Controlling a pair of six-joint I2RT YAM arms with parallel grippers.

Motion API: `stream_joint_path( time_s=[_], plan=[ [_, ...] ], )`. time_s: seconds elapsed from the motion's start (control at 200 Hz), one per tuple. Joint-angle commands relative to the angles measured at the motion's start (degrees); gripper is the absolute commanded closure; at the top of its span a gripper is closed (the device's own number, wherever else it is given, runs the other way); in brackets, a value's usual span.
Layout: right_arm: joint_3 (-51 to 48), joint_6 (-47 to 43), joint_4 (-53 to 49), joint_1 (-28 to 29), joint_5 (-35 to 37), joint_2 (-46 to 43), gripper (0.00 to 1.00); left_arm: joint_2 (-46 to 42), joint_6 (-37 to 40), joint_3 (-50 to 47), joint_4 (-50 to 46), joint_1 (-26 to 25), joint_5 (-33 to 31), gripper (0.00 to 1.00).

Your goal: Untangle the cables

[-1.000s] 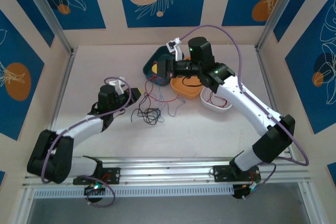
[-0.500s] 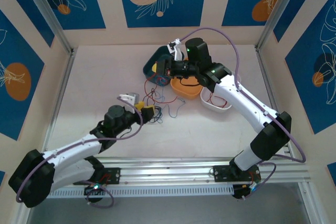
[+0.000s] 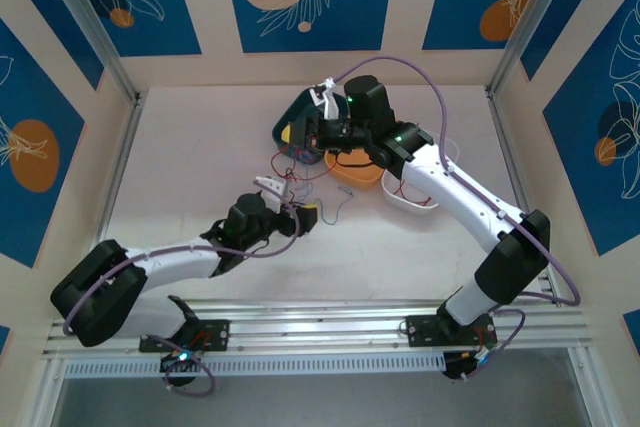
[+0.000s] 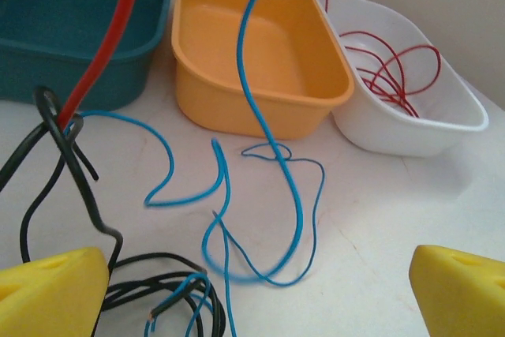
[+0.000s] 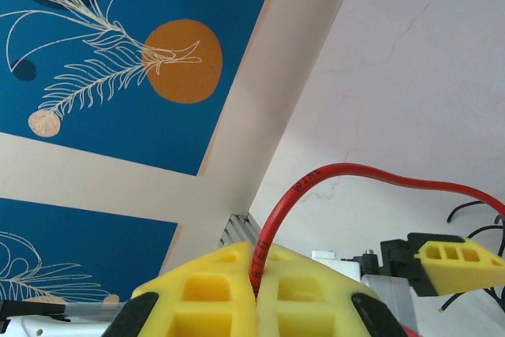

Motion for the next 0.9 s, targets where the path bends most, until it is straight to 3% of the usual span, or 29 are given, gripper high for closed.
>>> stream_joint_path(
  time_s=[0.0,0.125,0.195,0.28,0.355,0.525,0.895],
  plan=[
    [1.8,1.3,1.7,0.7,-0.3,0.5,1.00,2.7,-0.4,2.1,3.9,-0.6,-3.6,0.01],
    [2.1,1.4,1.9,1.3,-0.6,0.6,1.00,5.9,-3.1,3.2,3.4,-0.6,-7.0,0.01],
    [2.2,1.3,1.9,1.6,-0.9,0.3,1.00,6.9,-3.8,3.4,3.3,-0.5,-8.2,0.09],
    [2.5,0.6,0.8,1.7,-0.3,-0.3,1.00,7.4,-5.9,3.7,1.4,-0.3,-11.1,0.44],
    [2.9,-0.6,-1.0,1.4,0.9,-1.3,1.00,7.2,-7.4,2.8,1.2,0.5,-11.5,0.69],
    [4.8,-3.5,-6.5,-0.5,2.4,-4.1,1.00,5.3,-10.5,-0.3,-1.3,2.1,-12.4,0.99],
    [20.1,-12.7,-26.2,-4.3,2.3,-5.2,1.00,6.4,-25.3,-7.1,-5.7,13.2,-9.5,1.00]
  ],
)
